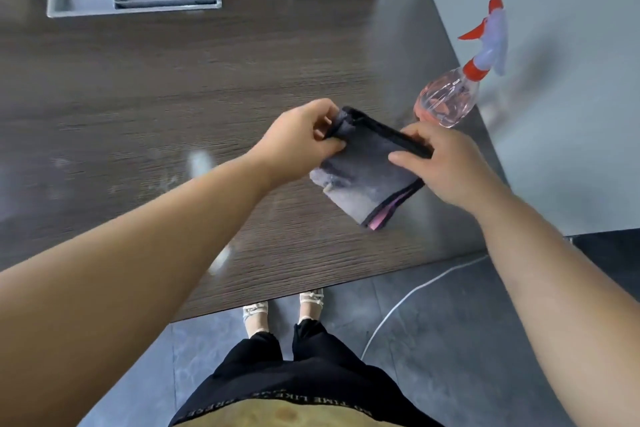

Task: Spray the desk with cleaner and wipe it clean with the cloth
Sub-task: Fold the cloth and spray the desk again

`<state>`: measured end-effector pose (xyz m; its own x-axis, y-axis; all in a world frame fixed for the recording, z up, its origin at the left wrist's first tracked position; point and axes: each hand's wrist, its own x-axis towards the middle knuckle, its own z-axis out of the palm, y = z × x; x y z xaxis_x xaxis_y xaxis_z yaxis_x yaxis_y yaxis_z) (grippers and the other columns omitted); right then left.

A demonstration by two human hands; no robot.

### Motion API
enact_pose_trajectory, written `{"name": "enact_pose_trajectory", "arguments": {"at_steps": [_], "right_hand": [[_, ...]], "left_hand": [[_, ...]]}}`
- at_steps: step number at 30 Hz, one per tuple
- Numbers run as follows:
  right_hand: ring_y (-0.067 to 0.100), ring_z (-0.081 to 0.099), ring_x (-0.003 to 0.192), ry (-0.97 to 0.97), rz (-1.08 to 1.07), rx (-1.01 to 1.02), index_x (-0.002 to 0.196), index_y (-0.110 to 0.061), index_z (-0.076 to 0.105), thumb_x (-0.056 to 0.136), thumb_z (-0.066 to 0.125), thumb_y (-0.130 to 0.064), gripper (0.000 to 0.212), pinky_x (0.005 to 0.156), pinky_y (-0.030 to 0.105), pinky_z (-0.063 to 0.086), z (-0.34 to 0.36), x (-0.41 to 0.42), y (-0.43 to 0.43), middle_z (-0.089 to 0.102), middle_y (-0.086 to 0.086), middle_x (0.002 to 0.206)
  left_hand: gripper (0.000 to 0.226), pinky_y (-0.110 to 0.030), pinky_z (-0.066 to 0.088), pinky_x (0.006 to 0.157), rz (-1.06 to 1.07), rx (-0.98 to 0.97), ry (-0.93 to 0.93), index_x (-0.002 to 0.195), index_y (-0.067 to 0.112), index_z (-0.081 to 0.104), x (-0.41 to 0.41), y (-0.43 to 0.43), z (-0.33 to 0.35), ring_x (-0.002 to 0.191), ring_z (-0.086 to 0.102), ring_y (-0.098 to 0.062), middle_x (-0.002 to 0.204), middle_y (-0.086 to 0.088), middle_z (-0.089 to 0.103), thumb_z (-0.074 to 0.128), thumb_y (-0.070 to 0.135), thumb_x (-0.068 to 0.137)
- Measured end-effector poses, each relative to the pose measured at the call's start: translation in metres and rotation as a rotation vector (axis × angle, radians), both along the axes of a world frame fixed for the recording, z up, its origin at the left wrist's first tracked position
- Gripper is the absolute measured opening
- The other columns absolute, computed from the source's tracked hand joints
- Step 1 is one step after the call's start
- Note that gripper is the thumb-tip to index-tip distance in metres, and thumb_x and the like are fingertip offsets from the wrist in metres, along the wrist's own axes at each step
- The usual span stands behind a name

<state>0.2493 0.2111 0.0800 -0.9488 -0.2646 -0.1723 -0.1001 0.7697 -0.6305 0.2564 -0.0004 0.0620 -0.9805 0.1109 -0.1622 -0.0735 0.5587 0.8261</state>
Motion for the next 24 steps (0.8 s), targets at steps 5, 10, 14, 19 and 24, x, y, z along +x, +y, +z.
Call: {"name": "enact_pose_trajectory", "arguments": {"at_steps": [5, 10, 14, 19, 24], "right_hand": [[-0.013, 0.056, 0.069, -0.070, 0.151, -0.119, 0.091, -0.026, 0.061, 0.088, 0.065, -0.021, 0.008, 0.063, 0.001, 0.038, 0.060, -0.025, 0.005, 0.061, -0.020, 0.074], [0.000, 0.064, 0.072, -0.455, 0.295, -0.286, 0.091, -0.014, 0.064, 0.081, 0.065, -0.012, 0.010, 0.063, 0.011, 0.048, 0.064, -0.030, 0.015, 0.070, -0.010, 0.076], [0.011, 0.063, 0.084, -0.418, 0.309, -0.062, 0.092, -0.020, 0.066, 0.082, 0.070, -0.016, 0.012, 0.075, 0.019, 0.049, 0.024, -0.049, 0.010, 0.071, 0.002, 0.090], [0.019, 0.062, 0.094, -0.120, 0.207, 0.093, 0.101, -0.023, 0.066, 0.084, 0.069, -0.018, 0.018, 0.089, 0.037, 0.049, -0.038, -0.068, -0.012, 0.065, -0.005, 0.095], [0.015, 0.054, 0.093, 0.078, 0.389, 0.208, 0.104, -0.023, 0.068, 0.084, 0.068, -0.019, 0.020, 0.078, 0.032, 0.043, -0.074, -0.038, 0.002, 0.061, -0.007, 0.098]], "left_hand": [[0.020, -0.030, 0.049, 0.074, -0.042, 0.145, 0.052, 0.093, 0.020, 0.063, -0.013, -0.009, 0.048, 0.070, 0.057, -0.013, 0.085, -0.005, 0.068, 0.066, 0.019, 0.073], [0.020, -0.028, 0.055, 0.068, -0.265, 0.251, -0.198, 0.090, 0.023, 0.066, -0.004, -0.018, 0.056, 0.070, 0.062, -0.012, 0.081, -0.001, 0.069, 0.069, 0.012, 0.074], [0.023, -0.023, 0.050, 0.065, -0.218, 0.088, -0.259, 0.083, 0.029, 0.065, -0.011, -0.015, 0.024, 0.067, 0.063, -0.011, 0.072, 0.009, 0.067, 0.063, 0.006, 0.084], [0.018, -0.030, 0.048, 0.080, 0.063, -0.182, -0.199, 0.099, 0.017, 0.069, -0.028, -0.008, -0.033, 0.090, 0.061, -0.022, 0.091, -0.003, 0.070, 0.061, 0.017, 0.083], [0.024, -0.041, 0.050, 0.083, -0.093, -0.338, -0.031, 0.098, 0.021, 0.073, -0.003, -0.009, -0.057, 0.099, 0.061, -0.027, 0.103, -0.001, 0.071, 0.056, 0.012, 0.083]]}}
